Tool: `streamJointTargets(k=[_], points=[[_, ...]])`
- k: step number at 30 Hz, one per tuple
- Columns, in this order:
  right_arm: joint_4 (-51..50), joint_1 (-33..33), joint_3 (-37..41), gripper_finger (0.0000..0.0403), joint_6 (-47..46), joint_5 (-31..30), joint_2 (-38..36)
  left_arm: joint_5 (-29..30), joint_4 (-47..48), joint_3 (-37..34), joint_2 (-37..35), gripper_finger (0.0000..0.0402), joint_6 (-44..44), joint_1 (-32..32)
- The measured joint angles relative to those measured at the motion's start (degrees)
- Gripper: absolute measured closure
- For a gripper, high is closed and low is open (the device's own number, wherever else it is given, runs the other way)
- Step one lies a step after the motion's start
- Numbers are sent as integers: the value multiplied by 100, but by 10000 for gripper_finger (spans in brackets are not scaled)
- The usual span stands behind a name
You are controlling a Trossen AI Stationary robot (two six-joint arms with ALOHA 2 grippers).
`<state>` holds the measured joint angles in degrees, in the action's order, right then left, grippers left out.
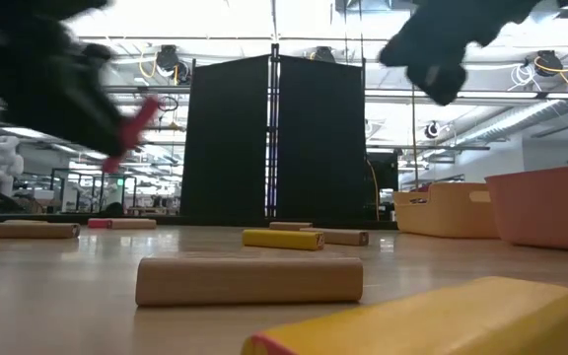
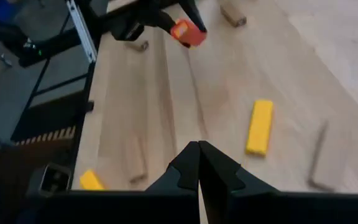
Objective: Sort blocks
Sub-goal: Put the red block into the orange bin
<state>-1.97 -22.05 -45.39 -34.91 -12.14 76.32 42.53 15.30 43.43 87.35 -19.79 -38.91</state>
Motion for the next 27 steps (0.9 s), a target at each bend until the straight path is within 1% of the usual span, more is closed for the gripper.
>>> streamJointTargets(k=[2, 4, 6, 8, 10, 12, 14, 17, 20, 22, 27], points=[[-403, -64, 0, 403, -73, -99, -226, -855, -1322, -212, 0, 310, 1219, 506], [-854, -98, 0, 403, -40, -377, -414, -1654, -2412, -316, 0, 310, 2153, 1046], [-1204, -98, 0, 403, 152, -790, -579, -2390, -3247, -316, 0, 310, 2751, 1615], [-1497, -48, 0, 403, 352, -1302, -704, -3205, -3900, -316, -4, 310, 3125, 2201], [-1699, 68, 0, 403, 508, -1660, -819, -4052, -4558, -316, 73, 310, 3232, 2780], [-1827, 198, 0, 403, 593, -1788, -944, -4753, -5010, -316, 188, 310, 3226, 3290], [-1883, 328, 0, 403, 690, -1805, -1085, -5232, -5424, -316, 384, 310, 3223, 3727], [-1877, 475, 0, 403, 814, -1811, -1320, -5851, -5932, -252, 771, 310, 3214, 4219], [-1876, 563, 0, 403, 846, -1812, -1594, -6503, -6403, 103, 1363, 311, 3035, 4486], [-1885, 593, 0, 403, 811, -1816, -1790, -6849, -6625, 536, 1866, 311, 2827, 4563], [-2041, 591, 0, 403, 730, -1815, -2205, -7723, -6243, 1698, 3005, 311, 2763, 4568]])
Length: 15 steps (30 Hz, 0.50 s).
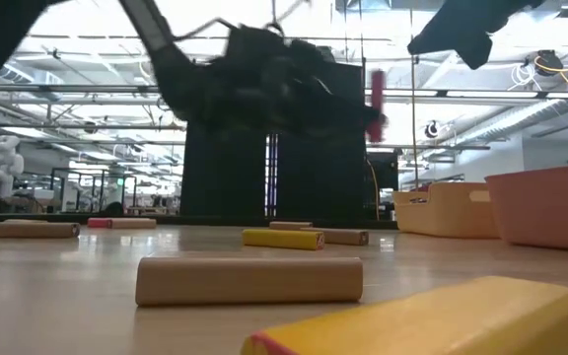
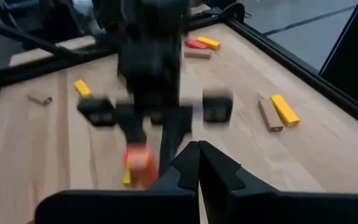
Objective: Sort blocks
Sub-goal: Put the red block into the orange bin
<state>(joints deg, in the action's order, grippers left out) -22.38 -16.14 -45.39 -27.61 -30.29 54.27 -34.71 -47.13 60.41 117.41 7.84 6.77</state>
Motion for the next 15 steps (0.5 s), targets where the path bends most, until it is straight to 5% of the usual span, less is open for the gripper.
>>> streamJointTargets(k=[4, 15], points=[[-218, 0, 0, 403, -277, 51, -359, -539, 129, 889, 617, 311, 3, 5], [-1425, 62, -291, 403, -1254, 11, -956, -814, 1113, 3386, 1571, 311, 420, 183]])
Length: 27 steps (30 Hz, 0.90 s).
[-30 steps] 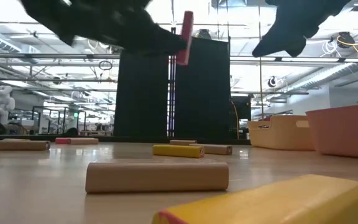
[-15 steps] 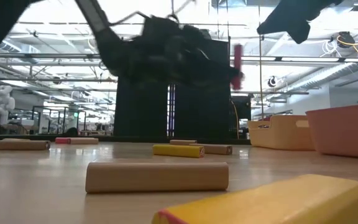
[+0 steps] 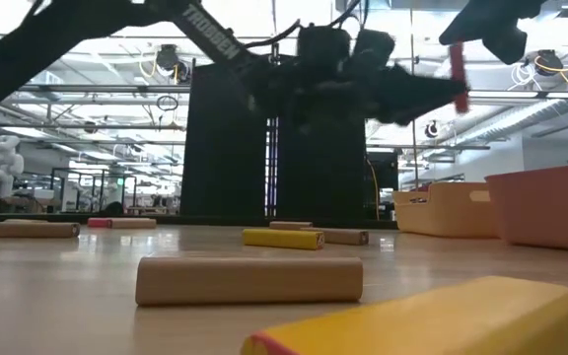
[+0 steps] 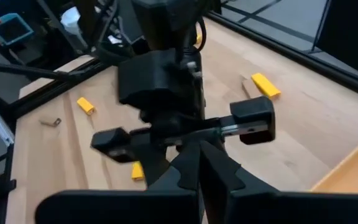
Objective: Sort blocks
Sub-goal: Put the red block into the orange bin
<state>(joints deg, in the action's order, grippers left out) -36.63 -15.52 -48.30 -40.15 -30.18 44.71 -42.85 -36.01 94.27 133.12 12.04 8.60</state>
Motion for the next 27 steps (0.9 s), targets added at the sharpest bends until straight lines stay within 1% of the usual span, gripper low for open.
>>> streamJointTargets(k=[2, 5, 8, 10, 14, 21, 24, 27], points=[[-117, 37, -91, 403, -60, -2, 2, 6, 247, 470, 152, 311, 171, 0], [-207, 91, -186, 403, -4, -3, 17, 204, 634, 1059, 414, 311, 323, -13], [-211, 138, -194, 403, 230, -2, 19, 339, 714, 1552, 773, 311, 347, -35], [-236, 192, -195, 403, 334, -7, 17, 565, 713, 1836, 1035, 311, 343, -84], [-268, 311, -196, 403, 395, -8, 19, 1189, 701, 2273, 1529, 311, 347, -180], [-251, 467, -196, 403, 648, -10, 19, 1658, 744, 3013, 2108, 311, 196, -397], [-251, 558, -196, 403, 640, -12, 19, 1840, 870, 3076, 2189, 311, 196, -540], [-238, 627, -196, 403, 653, -11, 19, 1899, 985, 3074, 2197, 311, 204, -613]])
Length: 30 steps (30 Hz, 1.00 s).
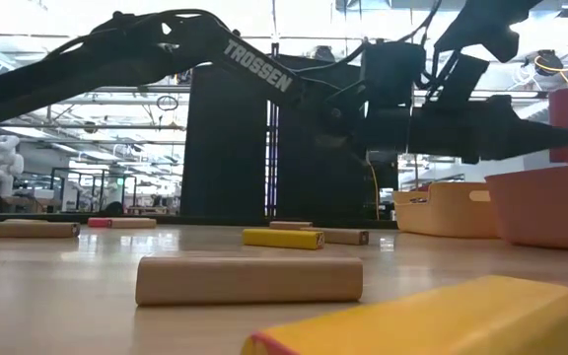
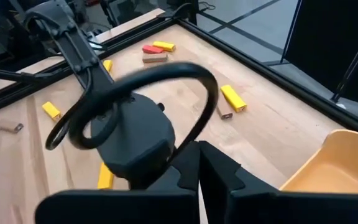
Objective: Sort blocks
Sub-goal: Put the red block into the orange bin
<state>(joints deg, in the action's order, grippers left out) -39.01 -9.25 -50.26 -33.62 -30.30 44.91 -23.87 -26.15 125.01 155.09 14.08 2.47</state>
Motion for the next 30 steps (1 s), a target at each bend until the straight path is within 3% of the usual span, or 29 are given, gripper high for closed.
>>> streamJointTargets(k=[4, 15, 20, 30], points=[[40, 111, 0, 403, 24, 3, 1, 183, 12, 2, -7, 298, 15, -3], [285, 157, -4, 403, 65, 3, 205, 348, 509, 2, -60, 187, -22, 180], [299, 157, -4, 403, 84, 6, 218, 306, 1645, -2, -395, 182, 192, 334], [393, 222, -4, 403, 856, -340, 199, -436, 4424, 0, -1031, 183, 1239, 595]])
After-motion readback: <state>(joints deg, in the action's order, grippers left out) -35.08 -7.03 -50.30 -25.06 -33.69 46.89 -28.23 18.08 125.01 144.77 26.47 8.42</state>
